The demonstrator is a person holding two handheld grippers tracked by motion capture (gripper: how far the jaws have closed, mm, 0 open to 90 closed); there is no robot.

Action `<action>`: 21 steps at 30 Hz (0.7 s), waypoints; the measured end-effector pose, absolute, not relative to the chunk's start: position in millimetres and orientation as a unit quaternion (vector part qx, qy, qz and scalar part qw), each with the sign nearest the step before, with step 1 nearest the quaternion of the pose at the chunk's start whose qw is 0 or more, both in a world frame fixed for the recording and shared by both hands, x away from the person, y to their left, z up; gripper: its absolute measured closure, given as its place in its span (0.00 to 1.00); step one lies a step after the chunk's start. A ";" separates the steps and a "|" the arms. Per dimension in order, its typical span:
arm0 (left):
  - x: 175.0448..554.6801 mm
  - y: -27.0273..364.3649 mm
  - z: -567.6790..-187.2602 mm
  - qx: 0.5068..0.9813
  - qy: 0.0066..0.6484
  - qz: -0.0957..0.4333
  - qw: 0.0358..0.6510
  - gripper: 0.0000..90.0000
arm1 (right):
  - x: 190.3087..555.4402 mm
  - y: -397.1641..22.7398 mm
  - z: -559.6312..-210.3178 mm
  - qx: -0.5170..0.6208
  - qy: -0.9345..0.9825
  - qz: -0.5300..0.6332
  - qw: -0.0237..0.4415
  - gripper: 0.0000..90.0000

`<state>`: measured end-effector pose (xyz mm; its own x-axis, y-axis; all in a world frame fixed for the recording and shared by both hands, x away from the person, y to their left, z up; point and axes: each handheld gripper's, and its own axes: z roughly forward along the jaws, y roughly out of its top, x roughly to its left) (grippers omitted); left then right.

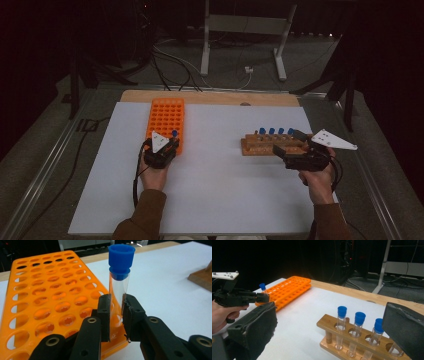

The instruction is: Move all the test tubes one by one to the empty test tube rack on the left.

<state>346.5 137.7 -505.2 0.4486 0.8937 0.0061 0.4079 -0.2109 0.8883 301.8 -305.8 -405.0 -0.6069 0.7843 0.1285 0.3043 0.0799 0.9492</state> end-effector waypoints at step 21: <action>342.6 141.6 -506.0 0.721 0.458 0.265 0.448 0.64 | 305.7 -309.1 -407.4 0.403 0.698 0.549 0.223 0.00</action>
